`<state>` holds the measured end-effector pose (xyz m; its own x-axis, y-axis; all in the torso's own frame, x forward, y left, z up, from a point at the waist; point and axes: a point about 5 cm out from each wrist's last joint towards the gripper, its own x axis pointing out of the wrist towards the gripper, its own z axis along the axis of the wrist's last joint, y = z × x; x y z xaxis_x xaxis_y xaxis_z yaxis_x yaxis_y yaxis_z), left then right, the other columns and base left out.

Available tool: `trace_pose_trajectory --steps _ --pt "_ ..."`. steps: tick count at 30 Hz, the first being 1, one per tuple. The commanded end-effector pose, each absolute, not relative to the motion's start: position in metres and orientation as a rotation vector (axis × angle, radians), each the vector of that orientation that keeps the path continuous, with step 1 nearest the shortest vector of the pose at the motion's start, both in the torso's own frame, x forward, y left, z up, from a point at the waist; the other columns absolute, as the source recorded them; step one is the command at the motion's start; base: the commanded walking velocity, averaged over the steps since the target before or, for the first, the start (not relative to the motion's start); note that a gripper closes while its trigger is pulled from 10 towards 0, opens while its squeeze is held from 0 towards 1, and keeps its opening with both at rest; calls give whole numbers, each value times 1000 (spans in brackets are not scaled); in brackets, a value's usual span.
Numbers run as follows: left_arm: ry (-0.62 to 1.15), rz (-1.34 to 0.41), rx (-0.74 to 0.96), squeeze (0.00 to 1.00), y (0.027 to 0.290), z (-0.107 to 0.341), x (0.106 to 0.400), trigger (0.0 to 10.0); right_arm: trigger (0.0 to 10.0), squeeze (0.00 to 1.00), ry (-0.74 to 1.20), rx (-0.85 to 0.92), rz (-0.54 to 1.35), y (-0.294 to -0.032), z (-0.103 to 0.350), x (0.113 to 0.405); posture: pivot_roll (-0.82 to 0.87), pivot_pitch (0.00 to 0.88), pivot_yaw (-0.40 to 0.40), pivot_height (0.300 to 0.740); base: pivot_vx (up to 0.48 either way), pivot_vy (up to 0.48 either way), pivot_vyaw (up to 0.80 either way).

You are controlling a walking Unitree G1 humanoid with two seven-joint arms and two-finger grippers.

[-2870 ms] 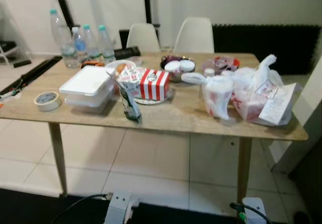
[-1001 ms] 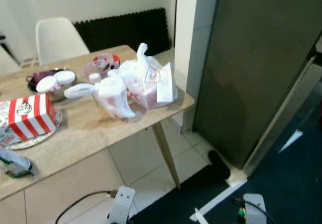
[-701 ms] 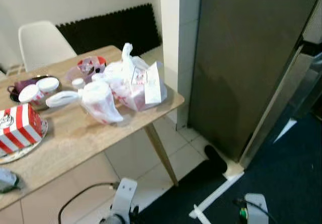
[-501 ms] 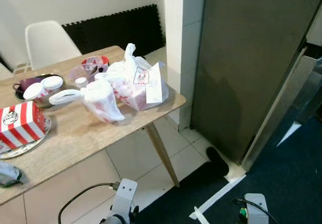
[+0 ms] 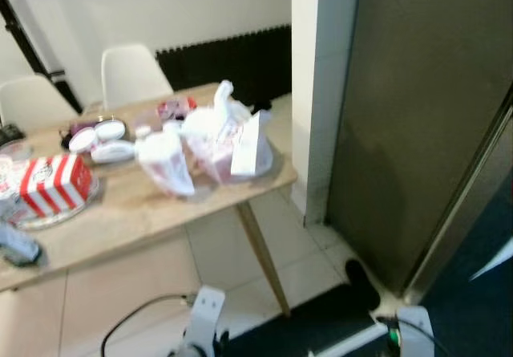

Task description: Restocking fridge

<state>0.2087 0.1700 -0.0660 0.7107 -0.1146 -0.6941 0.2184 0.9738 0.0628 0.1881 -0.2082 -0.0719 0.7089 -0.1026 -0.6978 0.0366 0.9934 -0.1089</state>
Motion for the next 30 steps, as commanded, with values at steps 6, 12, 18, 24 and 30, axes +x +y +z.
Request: trace_pose_trajectory --steps 6,12,18,24,30 --pt "743 -180 133 0 169 -64 212 10000 10000 0 811 -89 -88 -211 -75 181 -87 34 45 740 0 -480 0" --pt "744 -175 131 0 169 -64 212 10000 10000 0 807 -91 -86 -212 -75 183 -88 37 44 740 0 -480 0" --pt "745 -174 130 0 170 -64 212 10000 10000 0 802 -92 -84 -211 -74 184 -88 37 45 740 0 -480 0" --pt "744 -173 130 0 170 -63 214 10000 10000 0 800 -92 -82 -211 -74 186 -89 36 45 740 0 -480 0" --pt "742 -172 129 0 169 -62 216 10000 10000 0 797 -92 -84 -211 -73 188 -89 36 46 740 0 -480 0"
